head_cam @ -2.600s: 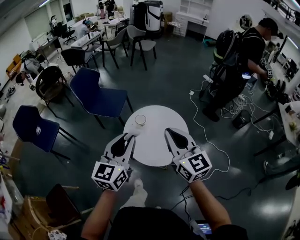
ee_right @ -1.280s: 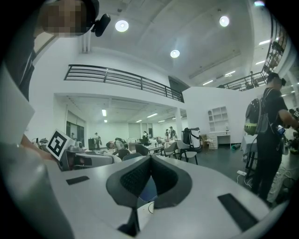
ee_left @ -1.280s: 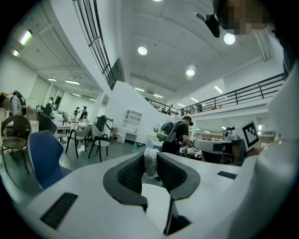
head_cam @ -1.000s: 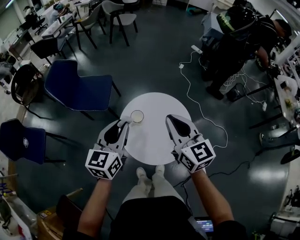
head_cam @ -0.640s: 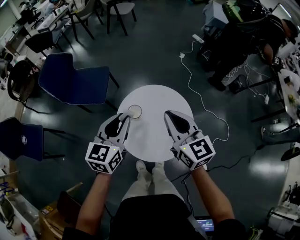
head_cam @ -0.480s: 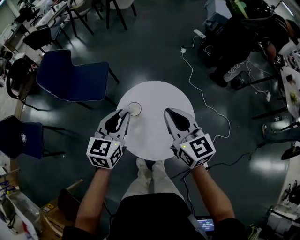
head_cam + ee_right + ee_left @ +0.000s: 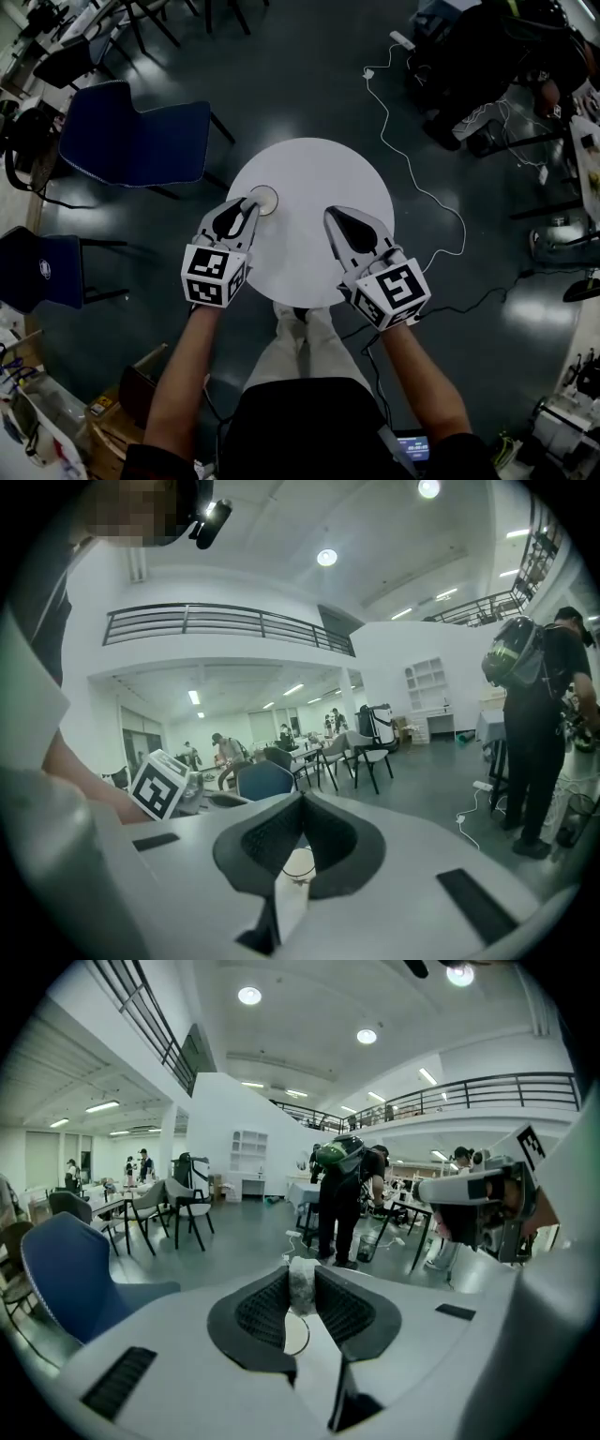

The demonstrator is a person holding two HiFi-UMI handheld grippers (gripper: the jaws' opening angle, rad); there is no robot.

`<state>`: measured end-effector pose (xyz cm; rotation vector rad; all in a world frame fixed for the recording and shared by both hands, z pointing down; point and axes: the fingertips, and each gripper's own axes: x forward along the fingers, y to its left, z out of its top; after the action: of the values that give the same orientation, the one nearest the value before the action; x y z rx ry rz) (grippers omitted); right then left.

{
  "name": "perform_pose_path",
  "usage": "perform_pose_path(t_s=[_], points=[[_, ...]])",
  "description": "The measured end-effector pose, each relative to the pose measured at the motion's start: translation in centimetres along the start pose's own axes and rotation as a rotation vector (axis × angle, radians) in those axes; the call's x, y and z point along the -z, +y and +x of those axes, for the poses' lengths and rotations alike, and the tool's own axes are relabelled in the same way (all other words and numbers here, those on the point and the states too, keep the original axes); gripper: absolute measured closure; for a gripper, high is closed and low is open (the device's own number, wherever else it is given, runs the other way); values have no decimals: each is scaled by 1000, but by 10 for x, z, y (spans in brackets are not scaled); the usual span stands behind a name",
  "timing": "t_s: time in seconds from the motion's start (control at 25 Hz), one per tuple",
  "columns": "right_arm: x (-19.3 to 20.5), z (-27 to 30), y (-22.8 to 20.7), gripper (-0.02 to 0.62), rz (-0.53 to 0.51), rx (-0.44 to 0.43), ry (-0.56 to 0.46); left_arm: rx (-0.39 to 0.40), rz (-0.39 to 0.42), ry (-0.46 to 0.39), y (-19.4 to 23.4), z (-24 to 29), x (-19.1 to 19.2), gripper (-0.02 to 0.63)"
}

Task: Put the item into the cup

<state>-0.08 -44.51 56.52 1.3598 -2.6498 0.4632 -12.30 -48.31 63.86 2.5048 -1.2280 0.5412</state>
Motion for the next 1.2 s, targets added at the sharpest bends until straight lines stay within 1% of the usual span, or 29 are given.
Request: perform_pose_path(t_s=[0.36,0.6,0.8,1.0,1.2], points=[[28,1,-6,581,36,16,26,21,138,153,11,36,43,515],[48,1,-7,581,47,9,56,34,205,193,13,62,59,515],[57,5,-2,581,58,9,69,42,213,226,19,74,73,515],[61,4,-3,581,65,11,73,52,235,264,15,83,86,514],[65,5,-3,581,66,9,83,68,211,269,16,86,90,510]])
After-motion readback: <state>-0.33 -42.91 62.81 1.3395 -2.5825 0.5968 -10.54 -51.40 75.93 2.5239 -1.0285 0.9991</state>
